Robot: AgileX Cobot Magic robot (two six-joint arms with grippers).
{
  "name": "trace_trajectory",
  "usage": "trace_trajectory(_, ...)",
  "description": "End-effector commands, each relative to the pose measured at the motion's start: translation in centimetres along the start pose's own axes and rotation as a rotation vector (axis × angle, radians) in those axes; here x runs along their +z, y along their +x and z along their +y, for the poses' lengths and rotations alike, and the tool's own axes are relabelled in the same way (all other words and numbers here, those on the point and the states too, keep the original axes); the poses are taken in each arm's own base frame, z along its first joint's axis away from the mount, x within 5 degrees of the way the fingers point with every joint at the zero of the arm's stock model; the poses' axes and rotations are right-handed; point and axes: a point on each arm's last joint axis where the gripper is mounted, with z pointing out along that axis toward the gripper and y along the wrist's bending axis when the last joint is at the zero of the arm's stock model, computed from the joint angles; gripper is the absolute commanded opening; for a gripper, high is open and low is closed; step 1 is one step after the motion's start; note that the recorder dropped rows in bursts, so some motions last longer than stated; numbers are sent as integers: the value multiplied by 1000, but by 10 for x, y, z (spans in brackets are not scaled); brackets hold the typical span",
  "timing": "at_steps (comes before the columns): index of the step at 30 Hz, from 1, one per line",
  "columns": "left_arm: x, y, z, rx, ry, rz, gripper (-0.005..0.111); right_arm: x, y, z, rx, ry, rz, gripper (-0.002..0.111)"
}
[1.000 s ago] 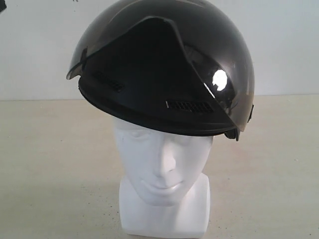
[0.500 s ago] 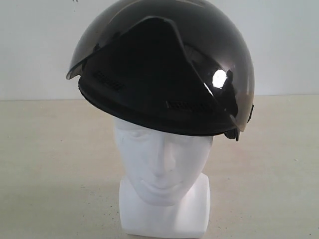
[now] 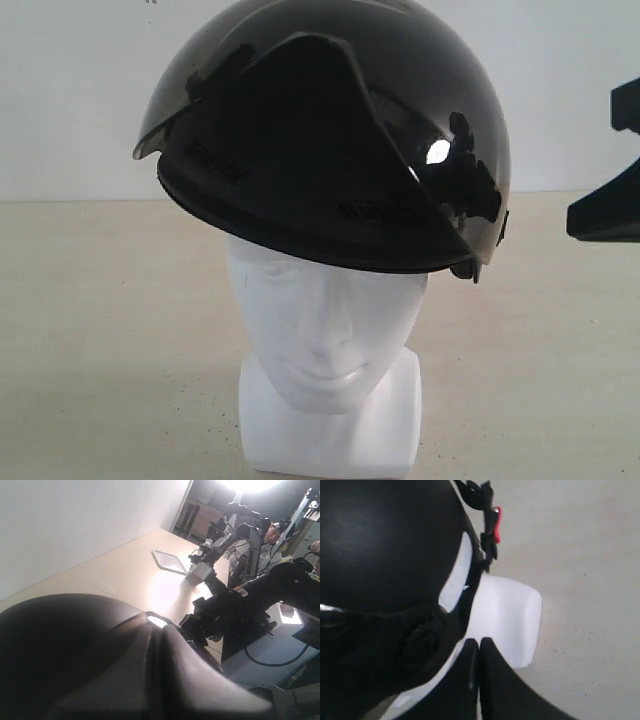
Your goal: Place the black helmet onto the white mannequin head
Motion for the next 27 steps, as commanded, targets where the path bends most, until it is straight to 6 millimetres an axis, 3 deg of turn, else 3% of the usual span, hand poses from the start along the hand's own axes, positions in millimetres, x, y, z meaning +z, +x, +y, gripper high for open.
trace_trajectory(1,8,15,18,-80,0,35,4,-1,-5,2,-7,-23,-48,0)
trace_trajectory(14,11,61,36,-167,-10,96,4,1,-3,9,1,-55,-32,0)
trace_trajectory(27,7,77,44,-214,-32,109,4,12,-8,4,48,-42,-19,0)
